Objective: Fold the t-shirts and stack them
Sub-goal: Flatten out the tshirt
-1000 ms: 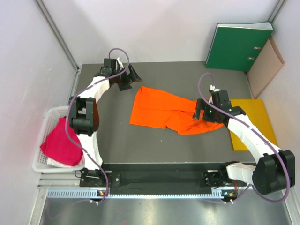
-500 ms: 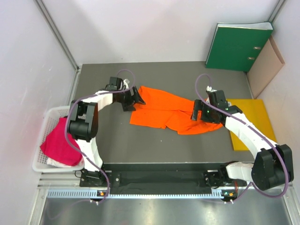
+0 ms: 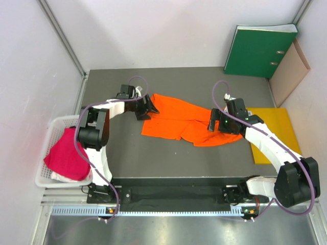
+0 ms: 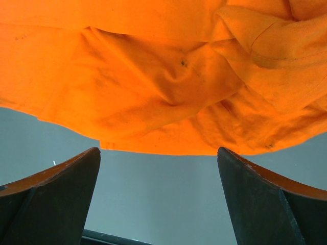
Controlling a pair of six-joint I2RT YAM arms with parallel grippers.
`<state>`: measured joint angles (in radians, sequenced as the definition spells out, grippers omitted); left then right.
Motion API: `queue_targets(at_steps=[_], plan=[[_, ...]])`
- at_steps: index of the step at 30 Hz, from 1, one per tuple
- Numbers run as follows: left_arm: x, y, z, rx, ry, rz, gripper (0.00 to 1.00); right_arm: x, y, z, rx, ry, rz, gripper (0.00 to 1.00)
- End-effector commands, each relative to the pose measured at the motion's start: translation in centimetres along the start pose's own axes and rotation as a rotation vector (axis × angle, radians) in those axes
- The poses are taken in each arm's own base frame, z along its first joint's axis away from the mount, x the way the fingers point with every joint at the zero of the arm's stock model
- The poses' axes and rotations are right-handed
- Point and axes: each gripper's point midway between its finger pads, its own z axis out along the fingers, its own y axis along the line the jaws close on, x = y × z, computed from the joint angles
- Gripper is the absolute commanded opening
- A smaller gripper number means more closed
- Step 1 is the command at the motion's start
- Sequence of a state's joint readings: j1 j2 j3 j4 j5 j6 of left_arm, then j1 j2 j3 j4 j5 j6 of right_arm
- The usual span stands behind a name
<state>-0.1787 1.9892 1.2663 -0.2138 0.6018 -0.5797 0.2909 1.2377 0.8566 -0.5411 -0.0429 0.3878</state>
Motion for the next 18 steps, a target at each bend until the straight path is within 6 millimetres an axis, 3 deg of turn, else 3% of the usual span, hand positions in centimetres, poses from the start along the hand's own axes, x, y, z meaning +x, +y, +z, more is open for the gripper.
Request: queue_targets(at_steps=[1, 9, 12, 16, 17, 18], plan=[[-1.3, -1.1, 1.1, 0.035, -0.029, 0.027, 0.74, -1.6, 1.0, -0.3, -0.026, -0.056, -0.011, 0.97], [-1.8, -1.9, 2.4, 0.045, -0.029, 0.029, 0.63, -1.5, 1.1, 0.0, -0.025, -0.047, -0.013, 0.97], [-2.3, -1.9, 2.8, 0.046, -0.032, 0.031, 0.49, -1.4, 0.9, 0.1, -0.019, -0.044, -0.012, 0.97], [-3.3, -2.1, 3.1, 0.037, -0.039, 0.051, 0.16, -1.5, 0.9, 0.0, -0.015, -0.045, -0.017, 0.97], [-3.5, -2.1, 3.1, 0.036, -0.042, 0.054, 0.00, -1.6, 0.9, -0.1, -0.012, -0.048, -0.018, 0.97], [-4.1, -2.6, 2.8, 0.037, -0.056, 0.061, 0.00, -1.4, 0.8, -0.1, -0.004, -0.043, -0.016, 0.97]])
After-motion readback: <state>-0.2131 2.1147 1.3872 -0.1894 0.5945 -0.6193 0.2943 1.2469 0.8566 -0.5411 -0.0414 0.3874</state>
